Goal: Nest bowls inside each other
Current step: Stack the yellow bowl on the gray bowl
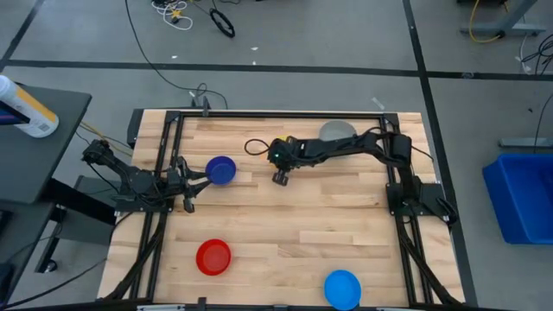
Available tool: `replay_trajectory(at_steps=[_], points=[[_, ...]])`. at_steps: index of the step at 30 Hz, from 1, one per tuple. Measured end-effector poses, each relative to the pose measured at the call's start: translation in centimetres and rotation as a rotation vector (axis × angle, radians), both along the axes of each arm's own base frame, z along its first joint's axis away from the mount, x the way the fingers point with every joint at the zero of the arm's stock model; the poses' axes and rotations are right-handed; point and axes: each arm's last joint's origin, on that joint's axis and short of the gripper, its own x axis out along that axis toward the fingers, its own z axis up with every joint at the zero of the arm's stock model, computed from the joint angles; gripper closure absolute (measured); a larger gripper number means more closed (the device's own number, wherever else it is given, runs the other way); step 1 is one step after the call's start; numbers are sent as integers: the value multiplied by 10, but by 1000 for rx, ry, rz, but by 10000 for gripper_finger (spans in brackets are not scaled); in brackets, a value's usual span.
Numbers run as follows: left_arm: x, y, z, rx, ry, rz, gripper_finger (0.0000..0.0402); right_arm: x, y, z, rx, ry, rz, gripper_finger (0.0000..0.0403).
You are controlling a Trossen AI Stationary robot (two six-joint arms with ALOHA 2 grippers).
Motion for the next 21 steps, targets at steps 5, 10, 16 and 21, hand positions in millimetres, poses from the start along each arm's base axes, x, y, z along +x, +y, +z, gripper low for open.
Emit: replay_trajectory(at_steps=[5, 10, 16, 21], points=[[0, 0, 0, 0, 0, 0, 285, 3, 4, 20, -118, 105, -46, 398], [0, 0, 0, -5, -2, 0, 285, 7, 4, 59, -196, 183, -79, 399], [0, 0, 0, -14, 0, -1, 285, -10, -7, 80, -222, 329, -159, 401], [3, -2, -4, -3, 40, 0, 285, -34, -23, 85, -193, 423, -257, 401]])
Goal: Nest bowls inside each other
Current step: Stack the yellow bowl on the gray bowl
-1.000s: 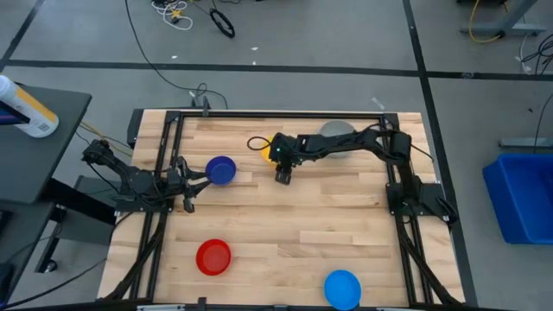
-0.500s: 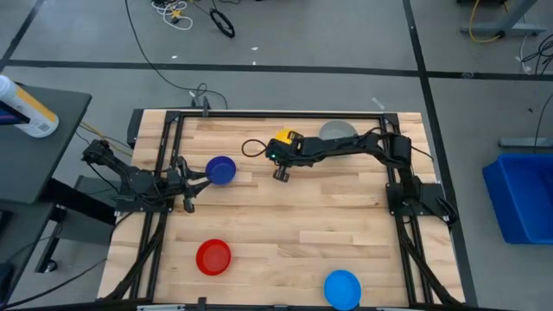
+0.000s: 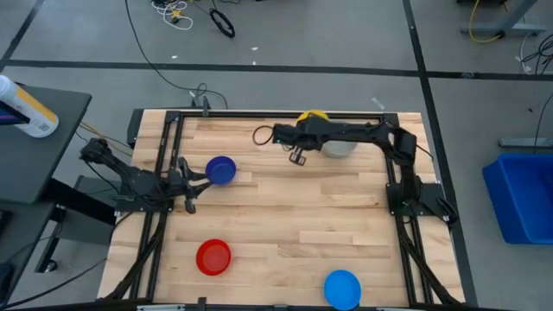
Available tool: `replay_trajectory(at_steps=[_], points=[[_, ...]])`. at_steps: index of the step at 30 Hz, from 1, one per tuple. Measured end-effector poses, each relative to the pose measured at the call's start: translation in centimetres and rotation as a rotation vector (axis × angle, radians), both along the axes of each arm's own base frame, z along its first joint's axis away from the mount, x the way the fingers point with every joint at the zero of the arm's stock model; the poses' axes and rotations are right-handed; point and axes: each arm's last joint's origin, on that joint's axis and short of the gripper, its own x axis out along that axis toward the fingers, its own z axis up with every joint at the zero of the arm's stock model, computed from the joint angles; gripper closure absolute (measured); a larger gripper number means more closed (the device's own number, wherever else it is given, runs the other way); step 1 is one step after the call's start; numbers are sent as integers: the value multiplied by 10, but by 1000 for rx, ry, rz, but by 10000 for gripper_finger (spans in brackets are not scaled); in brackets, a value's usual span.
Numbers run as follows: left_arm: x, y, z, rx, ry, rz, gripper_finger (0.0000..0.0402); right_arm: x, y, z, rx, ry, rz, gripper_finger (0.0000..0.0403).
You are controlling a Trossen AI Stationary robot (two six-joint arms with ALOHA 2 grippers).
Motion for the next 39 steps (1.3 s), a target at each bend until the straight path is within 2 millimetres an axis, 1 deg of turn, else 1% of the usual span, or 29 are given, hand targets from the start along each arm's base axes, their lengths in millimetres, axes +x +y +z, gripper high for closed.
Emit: replay_trajectory(at_steps=[4, 7, 10, 12, 14, 17, 22, 25, 29, 33, 36, 39], points=[[2, -1, -3, 4, 32, 4, 285, -20, -5, 3, 48, -38, -28, 401], [3, -2, -4, -8, 36, 19, 285, -40, -12, 0, 68, -89, -70, 401], [3, -1, -4, -17, 29, 26, 285, -65, -18, -11, 80, -113, -129, 401], [3, -1, -3, -22, 22, 21, 285, -81, -20, -22, 113, -136, -164, 402], [3, -1, -3, -23, 20, 20, 285, -93, -21, -32, 166, -202, -179, 401], [3, -1, -3, -24, 18, 21, 285, -99, -18, -44, 231, -298, -167, 402], [3, -1, -3, -34, 14, 21, 285, -100, -15, -51, 263, -305, -164, 396], [3, -1, -3, -44, 10, 21, 285, -100, -16, -51, 256, -309, -170, 365], [3, -1, -3, -44, 10, 21, 285, -102, -19, -51, 252, -315, -191, 296], [3, -1, -3, -45, 10, 23, 285, -104, -24, -51, 208, -309, -220, 229], [3, -1, -3, -43, 9, 30, 285, -104, -26, -49, 128, -293, -235, 198], [3, -1, -3, -42, 9, 45, 285, -102, -28, -44, 89, -292, -239, 185]])
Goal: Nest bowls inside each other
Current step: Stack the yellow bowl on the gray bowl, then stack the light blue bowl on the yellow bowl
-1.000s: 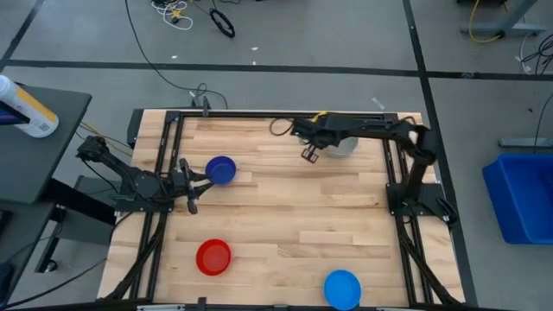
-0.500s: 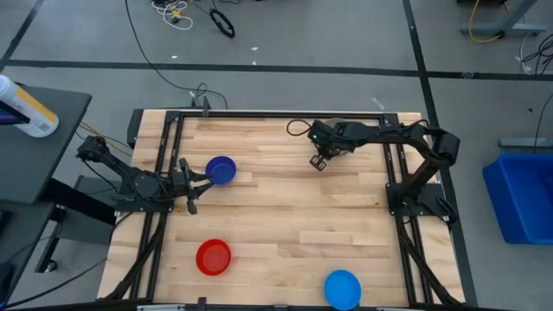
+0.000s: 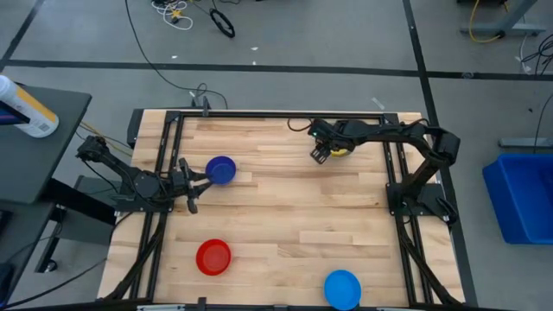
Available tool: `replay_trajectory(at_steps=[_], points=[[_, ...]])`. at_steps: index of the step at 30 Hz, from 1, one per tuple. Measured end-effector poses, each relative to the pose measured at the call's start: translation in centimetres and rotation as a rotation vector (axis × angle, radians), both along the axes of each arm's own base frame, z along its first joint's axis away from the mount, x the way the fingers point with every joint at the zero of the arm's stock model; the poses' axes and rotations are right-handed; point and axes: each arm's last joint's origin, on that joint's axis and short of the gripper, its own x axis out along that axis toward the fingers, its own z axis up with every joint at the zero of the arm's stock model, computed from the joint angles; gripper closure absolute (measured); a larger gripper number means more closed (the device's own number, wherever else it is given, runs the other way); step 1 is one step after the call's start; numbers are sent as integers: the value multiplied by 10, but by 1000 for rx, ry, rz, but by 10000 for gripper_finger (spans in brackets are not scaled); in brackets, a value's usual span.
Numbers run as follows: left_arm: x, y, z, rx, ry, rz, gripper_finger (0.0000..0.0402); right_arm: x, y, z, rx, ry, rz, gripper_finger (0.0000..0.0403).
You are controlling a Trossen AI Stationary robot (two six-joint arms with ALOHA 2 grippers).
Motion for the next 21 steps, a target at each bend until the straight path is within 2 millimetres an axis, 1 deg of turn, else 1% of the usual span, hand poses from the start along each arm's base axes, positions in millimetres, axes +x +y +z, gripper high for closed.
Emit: replay_trajectory(at_steps=[3, 5, 7, 9, 11, 14, 18, 21], points=[[0, 0, 0, 0, 0, 1, 285, 3, -2, 6, -7, -15, 15, 183], [0, 0, 0, 1, 1, 1, 285, 8, 1, 11, -10, -33, 37, 189], [0, 0, 0, 2, 2, 3, 285, 15, 9, 15, 20, -67, 79, 197], [0, 0, 0, 3, 3, 5, 285, 21, 22, 20, 72, -111, 124, 204], [0, 0, 0, 3, 4, 5, 285, 25, 41, 27, 114, -155, 159, 209], [0, 0, 0, 3, 4, 5, 285, 24, 77, 39, 150, -176, 199, 212], [0, 0, 0, 3, 4, 5, 285, 10, 131, 54, 222, -162, 197, 205], [0, 0, 0, -1, 3, 5, 285, -4, 175, 60, 296, -149, 189, 196]])
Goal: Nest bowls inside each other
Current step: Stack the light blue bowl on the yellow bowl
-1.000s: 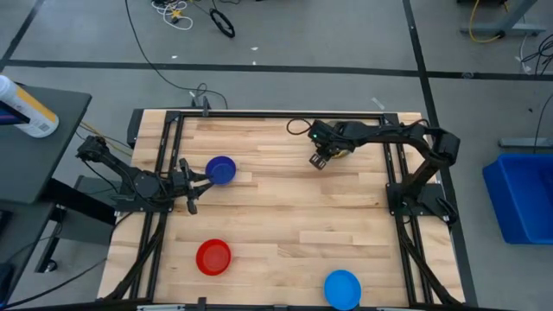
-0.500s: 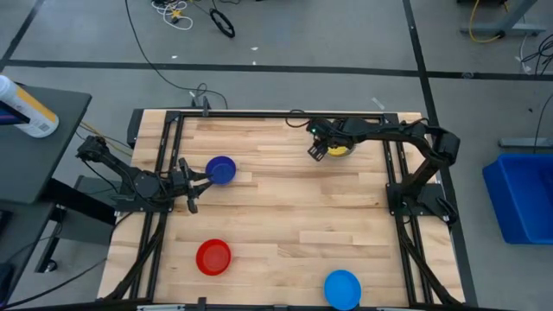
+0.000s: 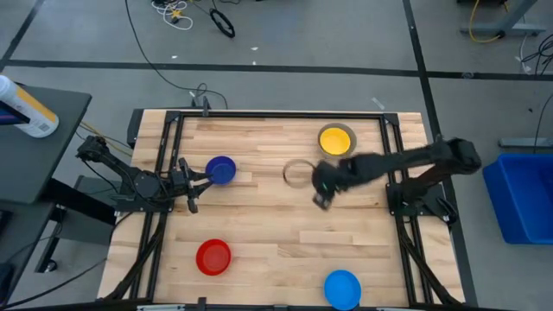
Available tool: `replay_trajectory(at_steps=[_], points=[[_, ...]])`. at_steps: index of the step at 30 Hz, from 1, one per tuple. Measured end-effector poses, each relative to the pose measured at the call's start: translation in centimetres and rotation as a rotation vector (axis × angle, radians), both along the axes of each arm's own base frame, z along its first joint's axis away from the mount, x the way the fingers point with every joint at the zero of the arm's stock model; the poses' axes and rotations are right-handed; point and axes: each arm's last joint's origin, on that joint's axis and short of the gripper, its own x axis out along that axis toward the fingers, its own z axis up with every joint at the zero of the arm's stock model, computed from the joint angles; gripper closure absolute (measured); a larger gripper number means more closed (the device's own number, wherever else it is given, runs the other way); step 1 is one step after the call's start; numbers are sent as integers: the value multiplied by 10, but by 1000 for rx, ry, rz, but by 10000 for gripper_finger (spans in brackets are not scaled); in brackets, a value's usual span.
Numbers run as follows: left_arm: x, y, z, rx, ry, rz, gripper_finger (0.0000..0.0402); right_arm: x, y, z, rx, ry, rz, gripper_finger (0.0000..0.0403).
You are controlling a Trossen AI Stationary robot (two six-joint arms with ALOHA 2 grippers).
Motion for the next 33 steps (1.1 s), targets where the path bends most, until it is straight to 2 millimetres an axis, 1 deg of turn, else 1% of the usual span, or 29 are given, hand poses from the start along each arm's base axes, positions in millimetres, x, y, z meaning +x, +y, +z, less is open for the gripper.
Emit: replay_trajectory(at_steps=[4, 8, 13, 17, 21, 25, 29, 33], points=[[0, 0, 0, -2, 0, 0, 285, -17, 59, 2, 140, 6, -1, 183], [0, 0, 0, -15, -5, 0, 285, -36, 111, -2, 233, 6, -44, 177], [0, 0, 0, -9, -2, 4, 285, -59, 164, -8, 361, -17, -112, 177], [0, 0, 0, -1, 1, 4, 285, -67, 197, -21, 431, -35, -145, 178], [0, 0, 0, -4, 0, 7, 285, -66, 215, -41, 437, -13, -163, 179], [0, 0, 0, -14, -4, 7, 285, -62, 224, -58, 433, 19, -158, 180], [0, 0, 0, -15, -5, 7, 285, -61, 226, -66, 431, 61, -154, 180], [0, 0, 0, -14, -5, 7, 285, -62, 227, -67, 435, 77, -150, 182]])
